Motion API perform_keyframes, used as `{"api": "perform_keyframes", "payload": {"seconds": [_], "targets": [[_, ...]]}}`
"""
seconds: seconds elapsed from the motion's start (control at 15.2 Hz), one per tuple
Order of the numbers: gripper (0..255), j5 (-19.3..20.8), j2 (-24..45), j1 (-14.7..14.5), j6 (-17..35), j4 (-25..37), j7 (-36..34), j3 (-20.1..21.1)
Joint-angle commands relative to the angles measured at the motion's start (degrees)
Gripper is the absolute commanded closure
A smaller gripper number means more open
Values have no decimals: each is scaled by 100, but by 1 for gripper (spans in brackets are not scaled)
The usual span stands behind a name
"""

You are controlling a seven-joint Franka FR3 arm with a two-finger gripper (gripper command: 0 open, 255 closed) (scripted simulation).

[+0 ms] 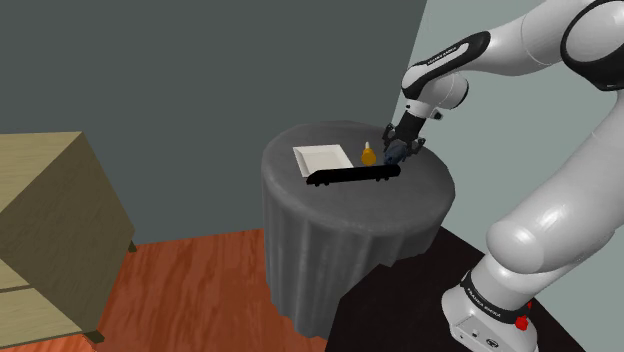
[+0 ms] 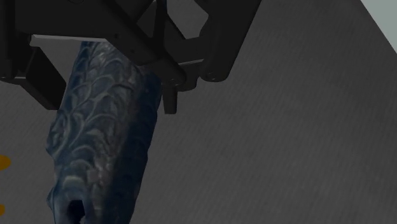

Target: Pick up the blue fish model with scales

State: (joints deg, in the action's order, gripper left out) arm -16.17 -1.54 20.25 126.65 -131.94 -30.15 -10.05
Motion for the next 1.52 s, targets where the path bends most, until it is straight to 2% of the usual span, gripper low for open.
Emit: {"api": "perform_keyframes", "payload": {"seconds": [0.0,0.33,1.32,1.45], "targets": [[255,2,11,1,8,-1,4,-2],[255,0,8,-3,13,-8,-3,3],[255,293,-556,29,-1086,582,-384,3],[255,295,-561,29,-1097,589,-387,3]]}}
